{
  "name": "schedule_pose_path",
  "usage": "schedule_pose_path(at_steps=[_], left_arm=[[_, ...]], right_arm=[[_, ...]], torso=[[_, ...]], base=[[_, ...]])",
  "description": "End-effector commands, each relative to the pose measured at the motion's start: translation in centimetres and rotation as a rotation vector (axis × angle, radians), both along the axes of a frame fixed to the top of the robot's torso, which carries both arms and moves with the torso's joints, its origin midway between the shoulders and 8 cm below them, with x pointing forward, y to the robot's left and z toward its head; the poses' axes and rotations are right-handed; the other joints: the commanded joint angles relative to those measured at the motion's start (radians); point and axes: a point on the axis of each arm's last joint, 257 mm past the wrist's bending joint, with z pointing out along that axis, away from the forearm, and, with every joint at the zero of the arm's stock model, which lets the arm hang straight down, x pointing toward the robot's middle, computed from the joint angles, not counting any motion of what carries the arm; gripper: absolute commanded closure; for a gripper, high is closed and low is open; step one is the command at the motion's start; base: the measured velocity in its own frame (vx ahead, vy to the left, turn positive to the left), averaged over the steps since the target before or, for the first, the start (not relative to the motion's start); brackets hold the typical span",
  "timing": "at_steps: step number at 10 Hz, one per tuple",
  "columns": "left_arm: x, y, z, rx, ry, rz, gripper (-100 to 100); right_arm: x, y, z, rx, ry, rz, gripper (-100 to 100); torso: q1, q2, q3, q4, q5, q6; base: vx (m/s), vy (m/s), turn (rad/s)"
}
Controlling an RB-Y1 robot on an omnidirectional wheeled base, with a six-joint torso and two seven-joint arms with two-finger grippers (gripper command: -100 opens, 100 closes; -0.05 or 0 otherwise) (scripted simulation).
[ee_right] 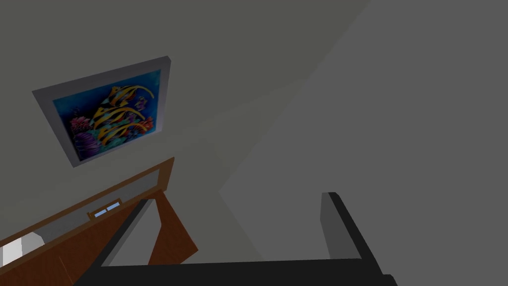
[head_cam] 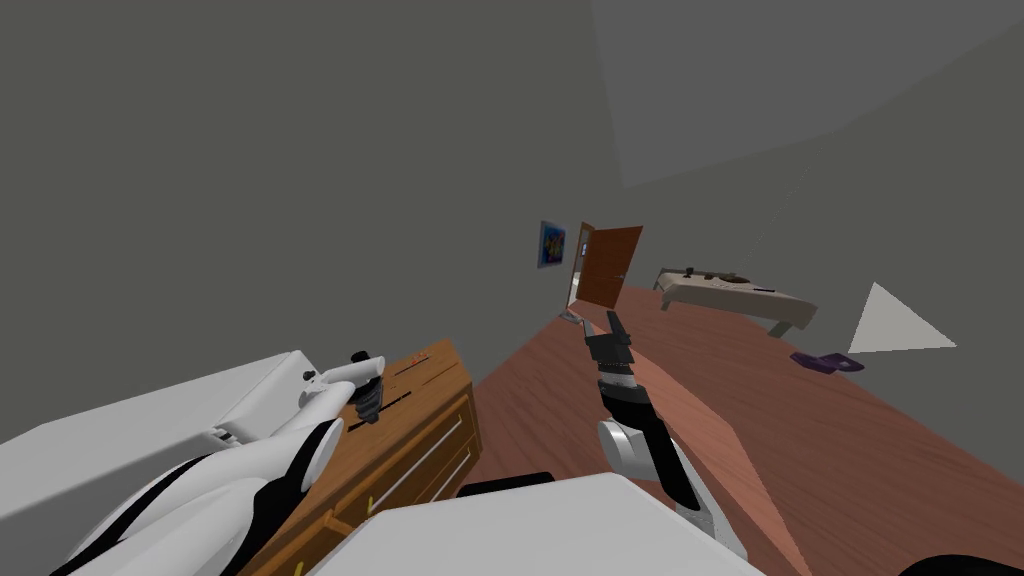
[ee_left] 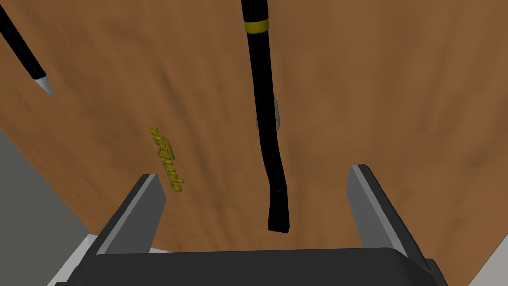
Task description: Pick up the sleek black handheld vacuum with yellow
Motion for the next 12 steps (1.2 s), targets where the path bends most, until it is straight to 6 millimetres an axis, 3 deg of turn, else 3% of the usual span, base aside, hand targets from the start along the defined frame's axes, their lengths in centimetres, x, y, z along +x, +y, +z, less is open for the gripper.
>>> schedule_pose_path(at_steps=[1, 5, 6, 7, 8, 12], left_arm=[[-0.3, -0.1, -0.1, -0.013, 0.013, 0.008, -100], [-2.9, -1.4, -1.2, -0.093, 0.093, 0.058, -100], [-2.5, -1.2, -1.2, -0.080, 0.080, 0.051, -100], [-2.6, -1.2, -1.2, -0.082, 0.083, 0.052, 0], [-3.0, -1.6, -2.4, -0.081, 0.082, 0.048, -100], [-3.5, -2.1, -3.6, -0.082, 0.083, 0.045, -100]], right_arm=[[0.0, 0.0, 0.0, 0.000, 0.000, 0.000, 0], [0.0, 0.0, 0.0, 0.000, 0.000, 0.000, 0], [0.0, 0.0, 0.0, 0.000, 0.000, 0.000, 0], [0.0, 0.0, 0.0, 0.000, 0.000, 0.000, 0], [0.0, 0.0, 0.0, 0.000, 0.000, 0.000, 0], [0.0, 0.0, 0.0, 0.000, 0.000, 0.000, 0]], torso=[[0.000, 0.000, 0.000, 0.000, 0.000, 0.000], [0.001, -0.002, -0.001, 0.000, 0.000, 0.000], [0.001, -0.002, -0.001, 0.000, 0.000, 0.000], [0.000, -0.001, -0.001, 0.000, 0.000, 0.000], [0.000, 0.000, 0.000, 0.000, 0.000, 0.000], [0.001, -0.001, -0.001, 0.000, 0.000, 0.000]], base=[[0.016, 0.019, -0.030], [0.036, 0.031, -0.056], [0.018, 0.016, -0.013], [0.000, 0.000, 0.000], [0.030, 0.019, 0.020], [0.027, 0.025, 0.009]])
